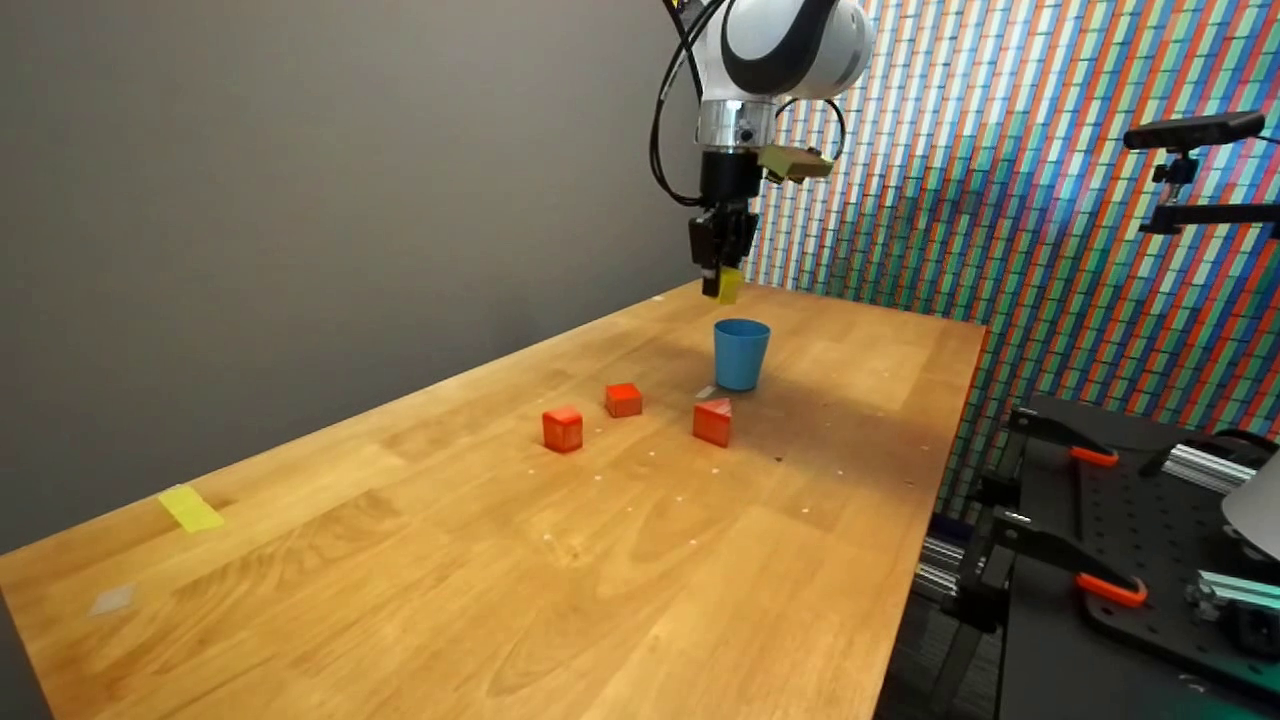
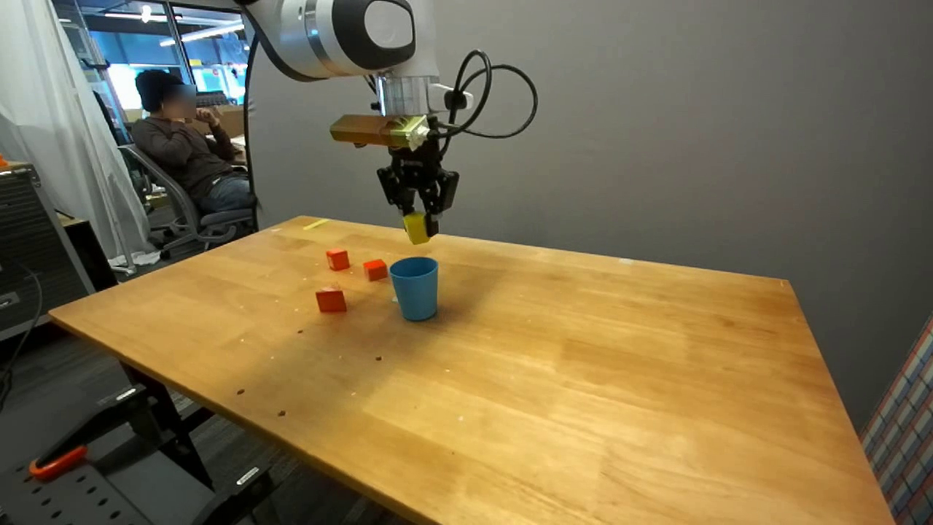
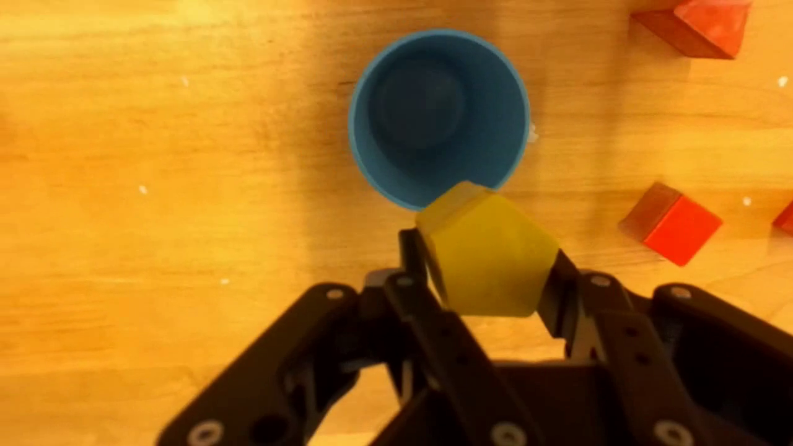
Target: Put the yellow block in the blue cup
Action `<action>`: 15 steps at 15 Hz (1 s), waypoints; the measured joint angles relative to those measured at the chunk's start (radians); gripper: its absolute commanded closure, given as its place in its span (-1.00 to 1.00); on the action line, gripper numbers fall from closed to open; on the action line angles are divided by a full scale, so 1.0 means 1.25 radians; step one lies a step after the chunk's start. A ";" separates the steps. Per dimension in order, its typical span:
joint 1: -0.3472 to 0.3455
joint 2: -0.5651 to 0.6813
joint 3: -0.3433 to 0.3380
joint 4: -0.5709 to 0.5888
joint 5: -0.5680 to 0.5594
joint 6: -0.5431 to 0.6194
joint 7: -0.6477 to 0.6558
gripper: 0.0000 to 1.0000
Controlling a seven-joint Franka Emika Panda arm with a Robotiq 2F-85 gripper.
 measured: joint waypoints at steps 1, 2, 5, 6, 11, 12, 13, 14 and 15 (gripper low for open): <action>-0.009 0.002 0.000 -0.007 0.012 0.000 0.000 0.63; -0.016 0.004 -0.001 -0.013 0.021 0.000 0.000 0.63; -0.031 0.007 -0.003 -0.028 0.040 -0.001 0.000 -0.37; -0.034 0.008 -0.003 -0.032 0.046 -0.001 0.000 -0.41; -0.036 0.011 0.002 -0.043 0.076 -0.004 -0.004 -1.00; -0.033 0.009 0.004 -0.045 0.076 -0.005 -0.009 -1.00; -0.030 0.006 0.006 -0.047 0.076 -0.007 -0.015 -1.00; -0.026 -0.001 0.008 -0.051 0.070 -0.013 -0.019 -1.00; -0.019 -0.012 0.008 -0.054 0.057 -0.024 -0.022 -1.00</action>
